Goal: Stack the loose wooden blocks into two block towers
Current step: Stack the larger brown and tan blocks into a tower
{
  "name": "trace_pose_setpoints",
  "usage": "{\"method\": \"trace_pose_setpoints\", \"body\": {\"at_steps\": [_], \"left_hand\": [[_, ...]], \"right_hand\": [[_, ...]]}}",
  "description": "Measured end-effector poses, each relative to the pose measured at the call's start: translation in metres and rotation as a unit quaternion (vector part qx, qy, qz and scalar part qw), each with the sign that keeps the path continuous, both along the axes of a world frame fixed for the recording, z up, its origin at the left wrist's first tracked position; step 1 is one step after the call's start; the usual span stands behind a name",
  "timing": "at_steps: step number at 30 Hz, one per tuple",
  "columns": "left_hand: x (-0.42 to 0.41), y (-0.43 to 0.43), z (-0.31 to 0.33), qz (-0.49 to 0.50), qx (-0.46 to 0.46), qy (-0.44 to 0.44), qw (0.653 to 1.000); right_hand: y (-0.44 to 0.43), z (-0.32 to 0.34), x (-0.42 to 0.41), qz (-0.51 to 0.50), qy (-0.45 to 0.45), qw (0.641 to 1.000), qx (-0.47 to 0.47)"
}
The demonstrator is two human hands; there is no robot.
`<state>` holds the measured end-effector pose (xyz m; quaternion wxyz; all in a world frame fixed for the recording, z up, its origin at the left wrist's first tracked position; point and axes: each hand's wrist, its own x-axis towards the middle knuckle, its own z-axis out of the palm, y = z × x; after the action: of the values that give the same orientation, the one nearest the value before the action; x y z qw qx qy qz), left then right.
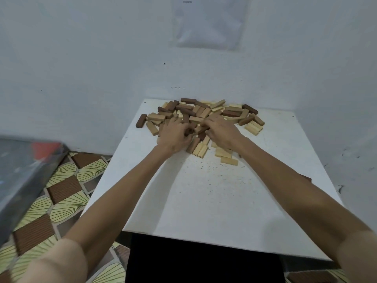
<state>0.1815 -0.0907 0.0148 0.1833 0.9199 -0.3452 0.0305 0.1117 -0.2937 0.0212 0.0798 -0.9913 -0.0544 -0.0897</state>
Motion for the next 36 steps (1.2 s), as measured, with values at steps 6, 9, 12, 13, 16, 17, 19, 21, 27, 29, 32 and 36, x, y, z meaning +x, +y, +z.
{"method": "trace_pose_setpoints", "body": {"at_steps": [6, 9, 12, 13, 16, 17, 19, 21, 27, 29, 32, 36], "left_hand": [[0.000, -0.006, -0.006, 0.038, -0.045, -0.021, 0.998], [0.000, -0.006, -0.007, 0.045, -0.082, -0.030, 0.995], [0.002, -0.006, -0.007, 0.047, -0.125, -0.013, 0.991], [0.003, -0.006, -0.006, 0.046, -0.135, -0.011, 0.990], [0.006, -0.006, -0.008, 0.037, -0.154, -0.010, 0.987], [0.006, -0.007, -0.010, 0.033, -0.157, -0.010, 0.987], [0.007, -0.007, -0.012, 0.031, -0.161, -0.009, 0.986], [0.006, -0.008, -0.011, 0.034, -0.162, -0.011, 0.986], [0.005, -0.006, -0.010, 0.027, -0.179, -0.022, 0.983], [0.003, -0.004, -0.010, 0.028, -0.208, -0.010, 0.978], [-0.003, -0.002, -0.005, 0.025, -0.258, 0.002, 0.966], [-0.019, 0.006, 0.000, 0.013, -0.290, 0.000, 0.957]], "right_hand": [[-0.014, 0.002, 0.012, 0.020, 0.000, 1.000, -0.018], [-0.026, 0.003, 0.016, 0.000, -0.020, 1.000, 0.010], [-0.040, 0.006, 0.020, -0.028, -0.009, 1.000, 0.012], [-0.045, 0.007, 0.022, -0.037, -0.003, 0.999, 0.011], [-0.054, 0.005, 0.025, -0.052, 0.021, 0.998, -0.001], [-0.056, 0.004, 0.027, -0.053, 0.028, 0.998, -0.004], [-0.059, 0.003, 0.028, -0.045, 0.039, 0.998, 0.001], [-0.060, 0.003, 0.028, -0.029, 0.047, 0.998, 0.013], [-0.067, 0.000, 0.028, -0.024, 0.031, 0.998, 0.044], [-0.067, 0.001, 0.024, -0.027, 0.023, 0.998, 0.057], [-0.063, 0.007, 0.014, -0.029, -0.003, 0.997, 0.070], [-0.045, 0.023, -0.016, -0.031, -0.049, 0.991, 0.117]]}}
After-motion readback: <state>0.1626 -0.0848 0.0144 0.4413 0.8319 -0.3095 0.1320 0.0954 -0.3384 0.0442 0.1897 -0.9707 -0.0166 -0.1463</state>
